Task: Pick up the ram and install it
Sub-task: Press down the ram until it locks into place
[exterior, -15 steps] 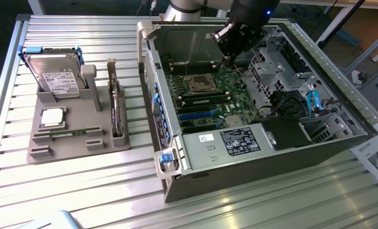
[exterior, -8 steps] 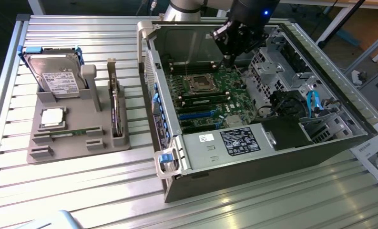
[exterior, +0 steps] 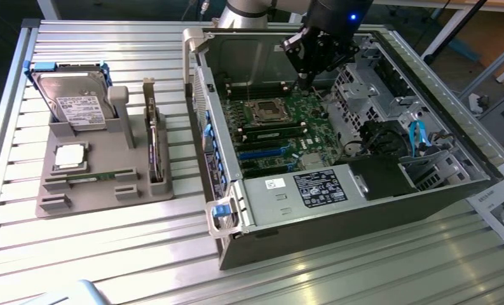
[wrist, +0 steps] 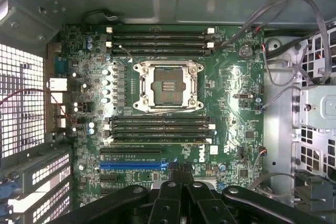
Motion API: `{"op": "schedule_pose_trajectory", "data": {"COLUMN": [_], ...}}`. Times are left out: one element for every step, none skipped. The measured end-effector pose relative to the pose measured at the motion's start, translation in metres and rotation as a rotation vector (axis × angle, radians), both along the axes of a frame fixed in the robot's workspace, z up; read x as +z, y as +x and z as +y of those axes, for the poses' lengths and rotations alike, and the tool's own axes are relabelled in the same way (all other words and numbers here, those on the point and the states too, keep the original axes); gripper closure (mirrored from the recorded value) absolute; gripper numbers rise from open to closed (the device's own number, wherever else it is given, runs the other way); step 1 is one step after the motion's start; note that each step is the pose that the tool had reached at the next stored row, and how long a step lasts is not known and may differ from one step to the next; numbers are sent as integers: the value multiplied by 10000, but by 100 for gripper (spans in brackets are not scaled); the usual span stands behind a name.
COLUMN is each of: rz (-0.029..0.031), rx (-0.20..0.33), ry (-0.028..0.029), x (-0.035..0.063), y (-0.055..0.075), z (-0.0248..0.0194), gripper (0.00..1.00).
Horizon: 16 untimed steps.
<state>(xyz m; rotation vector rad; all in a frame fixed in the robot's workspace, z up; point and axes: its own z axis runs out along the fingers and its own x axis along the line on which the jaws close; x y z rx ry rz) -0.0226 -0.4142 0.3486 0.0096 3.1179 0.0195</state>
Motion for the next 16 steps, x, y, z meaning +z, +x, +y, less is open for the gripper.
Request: {"op": "schedule_pose_trajectory", "data": {"rz": [0,0,0,0,0,0,1,1,2,2,2,2,2,2,2,2], "rx": [1,0,1,0,0,0,3,15,37,91,143,193,257,265,265,266], "ry": [0,0,0,0,0,1,0,0,0,0,0,0,-1,0,0,0], "x": [0,0,0,0,0,0,0,0,0,0,0,0,0,0,0,0], "y": [0,0,0,0,0,0,-2,-3,-4,-6,-6,-6,-6,-7,-7,-7], "z": [0,0,0,0,0,0,0,1,1,1,1,1,1,1,1,1], "gripper": [90,90,90,90,90,90,90,90,90,90,90,90,90,90,90,90]}}
